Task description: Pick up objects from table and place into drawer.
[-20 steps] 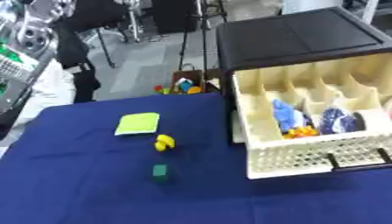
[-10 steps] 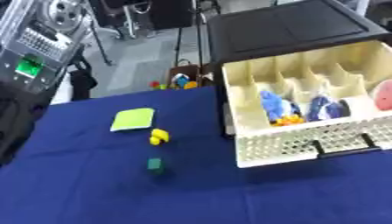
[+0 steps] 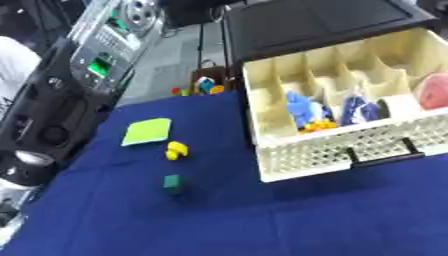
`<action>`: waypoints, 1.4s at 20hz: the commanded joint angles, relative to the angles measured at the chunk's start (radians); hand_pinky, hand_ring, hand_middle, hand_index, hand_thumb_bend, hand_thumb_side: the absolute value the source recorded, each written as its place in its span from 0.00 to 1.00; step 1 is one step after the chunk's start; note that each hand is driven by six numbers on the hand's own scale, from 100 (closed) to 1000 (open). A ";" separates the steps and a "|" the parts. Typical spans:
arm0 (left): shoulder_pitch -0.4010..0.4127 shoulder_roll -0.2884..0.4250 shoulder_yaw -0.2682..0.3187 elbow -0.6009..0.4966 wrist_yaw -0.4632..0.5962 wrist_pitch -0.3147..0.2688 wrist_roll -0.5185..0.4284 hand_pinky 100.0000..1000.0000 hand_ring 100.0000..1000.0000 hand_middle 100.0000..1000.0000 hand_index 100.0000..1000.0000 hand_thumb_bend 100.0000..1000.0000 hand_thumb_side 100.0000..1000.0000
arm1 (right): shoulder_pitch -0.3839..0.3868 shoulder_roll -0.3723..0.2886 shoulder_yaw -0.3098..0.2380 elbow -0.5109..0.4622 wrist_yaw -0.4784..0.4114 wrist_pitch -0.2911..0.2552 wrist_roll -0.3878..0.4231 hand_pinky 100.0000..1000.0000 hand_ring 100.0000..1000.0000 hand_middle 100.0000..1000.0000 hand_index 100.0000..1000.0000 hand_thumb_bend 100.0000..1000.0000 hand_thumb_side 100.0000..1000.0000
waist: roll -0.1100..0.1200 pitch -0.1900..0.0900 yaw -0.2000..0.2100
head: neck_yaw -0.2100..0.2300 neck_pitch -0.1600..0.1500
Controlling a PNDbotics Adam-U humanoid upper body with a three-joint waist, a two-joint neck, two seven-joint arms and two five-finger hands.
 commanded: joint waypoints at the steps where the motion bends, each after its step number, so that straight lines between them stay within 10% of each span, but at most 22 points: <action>1: -0.028 -0.001 -0.007 0.028 0.003 -0.012 -0.007 0.16 0.44 0.34 0.45 0.00 0.55 | -0.021 -0.008 0.000 -0.010 -0.006 -0.069 -0.066 0.52 0.57 0.56 0.73 0.00 1.00 | -0.006 -0.011 -0.003 | -0.010 0.009; 22: -0.052 -0.062 -0.052 0.181 0.196 -0.051 -0.094 0.15 0.43 0.33 0.48 0.00 0.51 | -0.044 0.002 0.001 -0.010 -0.012 -0.070 -0.066 0.52 0.57 0.56 0.73 0.00 1.00 | 0.016 0.022 -0.037 | -0.032 0.006; 28: -0.067 -0.086 -0.050 0.294 0.220 -0.096 -0.158 0.30 0.53 0.47 0.57 0.11 0.53 | -0.049 0.009 0.000 -0.010 -0.016 -0.070 -0.066 0.52 0.57 0.56 0.73 0.00 1.00 | 0.016 0.025 -0.045 | -0.026 0.010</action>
